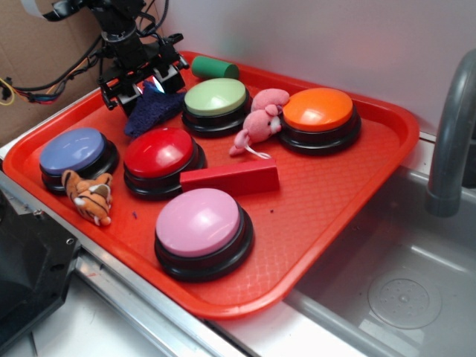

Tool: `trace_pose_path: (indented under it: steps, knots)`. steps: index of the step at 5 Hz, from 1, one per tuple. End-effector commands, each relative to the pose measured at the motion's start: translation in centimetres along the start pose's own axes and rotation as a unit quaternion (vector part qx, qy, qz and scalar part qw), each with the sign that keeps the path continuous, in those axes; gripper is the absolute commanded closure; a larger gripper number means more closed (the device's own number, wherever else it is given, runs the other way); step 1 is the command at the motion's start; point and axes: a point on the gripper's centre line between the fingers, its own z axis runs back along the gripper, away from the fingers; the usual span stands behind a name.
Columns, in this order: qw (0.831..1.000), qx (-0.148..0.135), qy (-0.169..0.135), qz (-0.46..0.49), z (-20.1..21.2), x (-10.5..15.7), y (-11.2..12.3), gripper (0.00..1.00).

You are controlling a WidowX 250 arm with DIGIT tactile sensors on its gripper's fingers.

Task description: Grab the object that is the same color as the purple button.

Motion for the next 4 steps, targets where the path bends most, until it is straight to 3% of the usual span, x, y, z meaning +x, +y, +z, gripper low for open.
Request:
trace_pose_path:
  steps: [1,2,4]
  knots:
    - [0.983,-0.005,0.016,-0.183,5.6,0.7,-1.1,1.0]
    - [0.958,0.01,0.022,-0.285,8.6,-0.7,-1.8,1.0]
    - [0.898,-0.02,0.076,-0.433,11.9,-5.2,-1.5,1.0]
